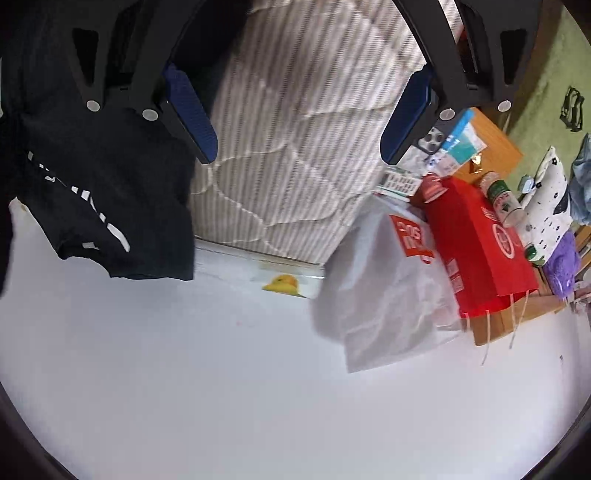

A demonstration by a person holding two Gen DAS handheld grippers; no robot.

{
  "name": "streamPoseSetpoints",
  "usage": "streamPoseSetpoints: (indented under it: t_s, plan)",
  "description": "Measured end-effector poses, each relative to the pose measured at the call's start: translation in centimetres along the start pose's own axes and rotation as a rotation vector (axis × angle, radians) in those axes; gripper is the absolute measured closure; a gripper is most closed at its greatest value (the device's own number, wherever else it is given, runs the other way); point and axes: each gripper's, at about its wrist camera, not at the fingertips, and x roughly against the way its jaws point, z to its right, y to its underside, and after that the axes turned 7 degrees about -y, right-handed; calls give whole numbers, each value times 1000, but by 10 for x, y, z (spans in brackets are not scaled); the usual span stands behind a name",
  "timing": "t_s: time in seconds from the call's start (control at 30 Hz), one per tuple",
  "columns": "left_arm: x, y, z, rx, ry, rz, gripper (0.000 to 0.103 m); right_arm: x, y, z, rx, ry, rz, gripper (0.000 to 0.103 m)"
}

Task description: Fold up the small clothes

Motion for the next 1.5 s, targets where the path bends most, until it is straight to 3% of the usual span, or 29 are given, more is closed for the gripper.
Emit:
streamPoseSetpoints:
  t_s: [0.1, 0.2, 0.37, 0.5, 0.6, 0.7, 0.87, 1.13, 1.3, 1.37, 1.5]
  plan:
    - [-1, 2, -8, -2, 6, -11, 14, -64, 22, -42, -1, -48, -87, 90]
    - [-5, 5, -9, -13, 17, -34, 14, -107, 48, -57, -67, -114, -187, 90]
    - [-8, 8, 1, -44, 40, -40, 14, -149, 94, -67, -112, -170, -285, 85]
    - [-8, 9, 21, -72, 83, -55, 14, -160, 113, -66, -110, -296, -346, 74]
    - [-7, 9, 40, -95, 113, -58, 14, -142, 119, -57, -26, -293, -311, 69]
    - [-3, 8, 63, -115, 154, -64, 14, -109, 121, -32, 39, -254, -245, 59]
    - [5, 7, 108, -134, 263, -86, 14, -59, 137, 40, 85, -120, -155, 58]
    - [26, 14, 201, -262, 389, -84, 14, -20, 163, 152, 15, 48, -126, 56]
    - [20, 22, 252, -327, 337, -76, 14, -28, 178, 223, -195, 71, -132, 56]
    - [12, 23, 266, -342, 273, -77, 14, -32, 187, 240, -262, 56, -135, 56]
    - [2, 22, 271, -330, 193, -23, 14, -44, 198, 245, -265, 69, -180, 56]
